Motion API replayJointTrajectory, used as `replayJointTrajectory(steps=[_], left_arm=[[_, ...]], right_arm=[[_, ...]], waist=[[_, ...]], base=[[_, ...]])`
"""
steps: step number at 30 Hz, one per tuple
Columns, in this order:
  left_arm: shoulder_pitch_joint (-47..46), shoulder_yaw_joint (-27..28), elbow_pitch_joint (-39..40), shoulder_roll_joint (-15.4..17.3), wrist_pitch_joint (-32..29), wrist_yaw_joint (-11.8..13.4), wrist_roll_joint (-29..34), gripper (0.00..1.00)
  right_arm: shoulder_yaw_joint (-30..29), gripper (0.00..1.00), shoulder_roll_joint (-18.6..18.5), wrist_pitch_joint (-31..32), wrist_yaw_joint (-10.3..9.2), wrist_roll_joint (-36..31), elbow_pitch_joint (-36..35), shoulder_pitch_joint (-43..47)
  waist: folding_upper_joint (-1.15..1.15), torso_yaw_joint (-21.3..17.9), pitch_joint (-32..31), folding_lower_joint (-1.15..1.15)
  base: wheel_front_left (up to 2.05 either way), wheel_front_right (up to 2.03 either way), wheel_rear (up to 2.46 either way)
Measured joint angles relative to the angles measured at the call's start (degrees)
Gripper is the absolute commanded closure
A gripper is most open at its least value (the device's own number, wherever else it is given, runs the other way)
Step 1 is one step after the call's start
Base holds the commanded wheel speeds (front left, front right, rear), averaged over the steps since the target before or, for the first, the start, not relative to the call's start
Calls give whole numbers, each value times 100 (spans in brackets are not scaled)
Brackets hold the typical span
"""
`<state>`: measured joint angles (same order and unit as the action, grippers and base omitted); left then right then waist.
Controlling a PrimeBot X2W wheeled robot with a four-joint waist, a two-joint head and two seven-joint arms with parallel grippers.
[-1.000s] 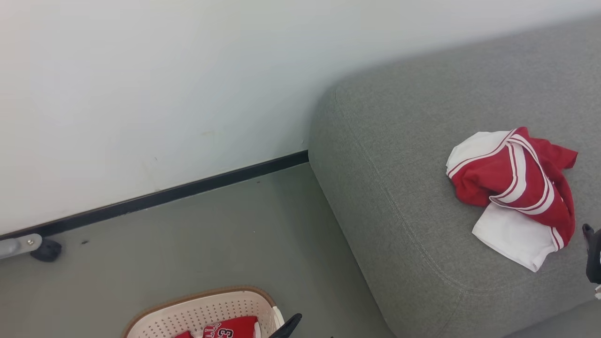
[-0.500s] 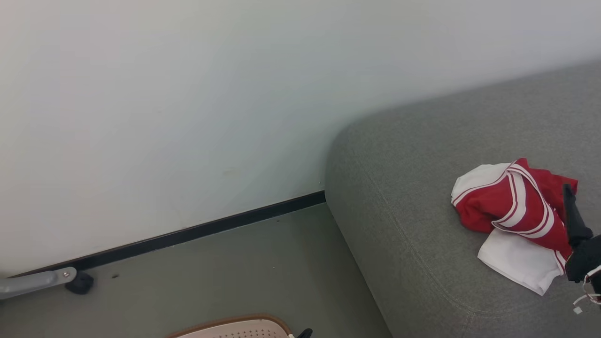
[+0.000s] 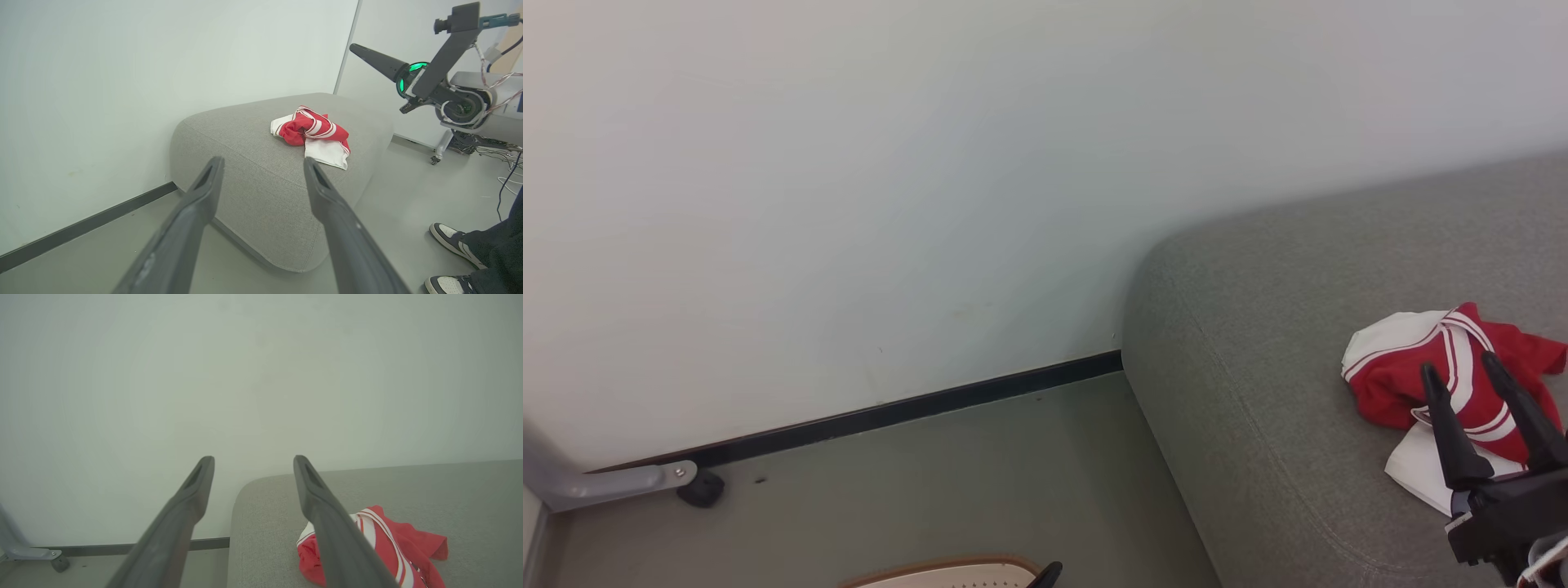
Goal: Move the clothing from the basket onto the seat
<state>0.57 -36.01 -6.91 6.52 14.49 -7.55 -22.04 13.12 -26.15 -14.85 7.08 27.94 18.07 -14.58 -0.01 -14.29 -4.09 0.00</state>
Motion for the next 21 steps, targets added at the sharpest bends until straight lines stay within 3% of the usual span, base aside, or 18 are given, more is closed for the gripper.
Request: replayJointTrajectory(steps=[9, 21], left_arm=[[-7, 32, -49, -48, 0, 0, 11, 0], [-6, 185, -105, -70, 0, 0, 41, 0]], right_arm=[[-170, 0, 36, 14, 0, 428, -1031, 653], [-129, 0, 460, 14, 0, 417, -1535, 1066]], waist=[[1, 273, -5, 0], [1, 572, 5, 0]], base=[[0, 0, 0], [0, 0, 0]])
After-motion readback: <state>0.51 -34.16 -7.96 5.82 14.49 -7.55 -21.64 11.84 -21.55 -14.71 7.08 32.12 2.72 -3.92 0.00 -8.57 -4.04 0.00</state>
